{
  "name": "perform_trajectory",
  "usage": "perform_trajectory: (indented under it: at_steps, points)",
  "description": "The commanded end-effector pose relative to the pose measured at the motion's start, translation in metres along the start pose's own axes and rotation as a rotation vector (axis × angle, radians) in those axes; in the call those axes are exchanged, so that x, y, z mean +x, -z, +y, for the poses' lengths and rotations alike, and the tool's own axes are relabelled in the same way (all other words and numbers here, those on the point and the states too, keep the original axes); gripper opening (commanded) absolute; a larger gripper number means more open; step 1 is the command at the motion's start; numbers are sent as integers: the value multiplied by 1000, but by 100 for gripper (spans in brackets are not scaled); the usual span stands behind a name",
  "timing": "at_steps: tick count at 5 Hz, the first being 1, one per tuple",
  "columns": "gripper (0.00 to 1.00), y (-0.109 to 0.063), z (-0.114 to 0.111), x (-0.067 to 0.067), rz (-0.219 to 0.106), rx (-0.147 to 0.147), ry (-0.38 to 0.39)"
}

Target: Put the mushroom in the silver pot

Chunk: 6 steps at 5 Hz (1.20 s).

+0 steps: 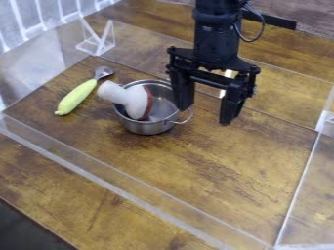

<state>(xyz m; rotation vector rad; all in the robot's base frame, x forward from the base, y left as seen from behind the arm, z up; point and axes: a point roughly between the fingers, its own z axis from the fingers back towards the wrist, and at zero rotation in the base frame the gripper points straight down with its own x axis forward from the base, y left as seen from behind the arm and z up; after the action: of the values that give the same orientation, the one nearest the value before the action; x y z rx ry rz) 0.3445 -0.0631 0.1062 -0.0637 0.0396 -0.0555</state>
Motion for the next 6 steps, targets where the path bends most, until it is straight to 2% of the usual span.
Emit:
perform_trajectory:
  at_steps: [1,3,4,5,6]
  points:
    - [100,-19,-7,5,-83,-9,83]
    - [100,-25,11,6,-82,-3,93]
    - [100,-27,-2,5,-86,-2,40]
    - [100,-30,-20,3,-83,-5,20]
    - [100,-15,-20,9,-87,-7,67]
